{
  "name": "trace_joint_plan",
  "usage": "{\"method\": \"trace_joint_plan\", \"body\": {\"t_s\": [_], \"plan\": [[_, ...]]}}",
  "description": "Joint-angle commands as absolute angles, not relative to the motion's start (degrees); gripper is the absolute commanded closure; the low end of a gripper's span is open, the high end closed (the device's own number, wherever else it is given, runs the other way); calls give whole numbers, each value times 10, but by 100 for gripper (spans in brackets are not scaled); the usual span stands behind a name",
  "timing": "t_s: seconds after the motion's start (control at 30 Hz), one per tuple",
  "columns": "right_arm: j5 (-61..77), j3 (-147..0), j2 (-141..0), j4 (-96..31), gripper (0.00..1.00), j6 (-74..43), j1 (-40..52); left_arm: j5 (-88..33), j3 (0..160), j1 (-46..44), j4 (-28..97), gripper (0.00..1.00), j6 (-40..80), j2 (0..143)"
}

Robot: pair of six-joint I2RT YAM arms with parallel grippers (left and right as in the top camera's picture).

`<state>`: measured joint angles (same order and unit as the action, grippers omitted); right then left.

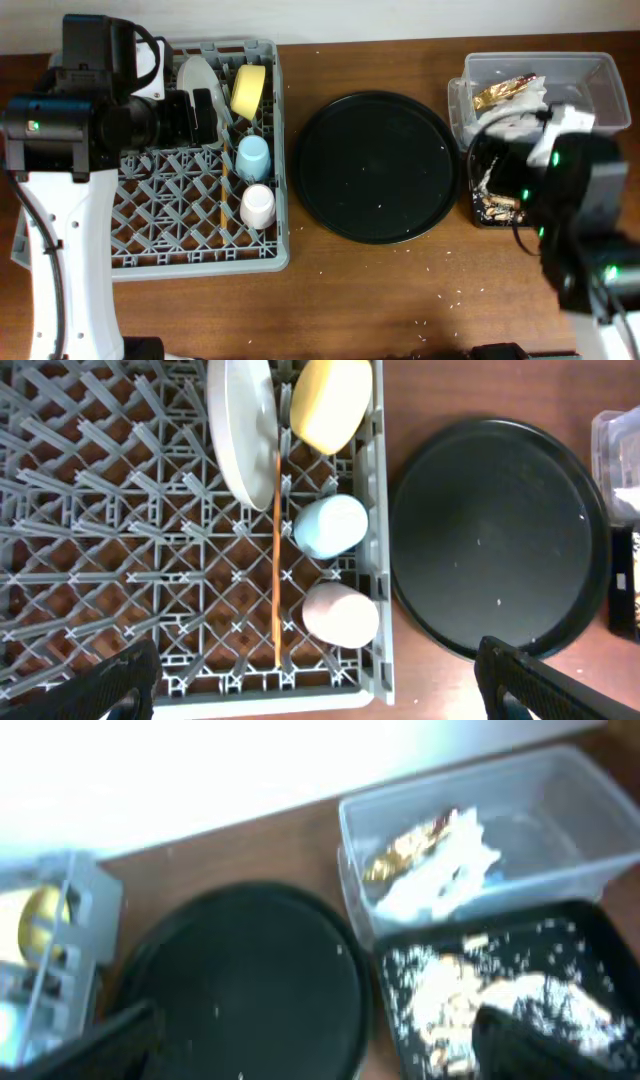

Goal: Sort waste into correct bins and load items into the dishwasher rack

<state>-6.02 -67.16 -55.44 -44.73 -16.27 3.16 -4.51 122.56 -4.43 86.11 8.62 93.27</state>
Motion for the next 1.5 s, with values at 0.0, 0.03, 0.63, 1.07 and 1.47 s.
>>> {"method": "trace_joint_plan", "body": {"t_s": [0.0,0.03,0.63,1.07,1.47], "plan": [[-21,-481,-449,-260,2,-137,35,-52,1228,-45,860,0,83,934],[-21,-419,-406,-204,1,-136,39,-52,1228,-45,860,0,83,934],[3,-3,-2,-47,1,-123,50,-52,1228,-45,860,0,83,934],[4,-3,-2,-46,2,-124,50,-51,1228,-45,867,0,83,934],[4,-3,-2,-46,1,-124,50,52,910,-38,571,0,67,718]]}}
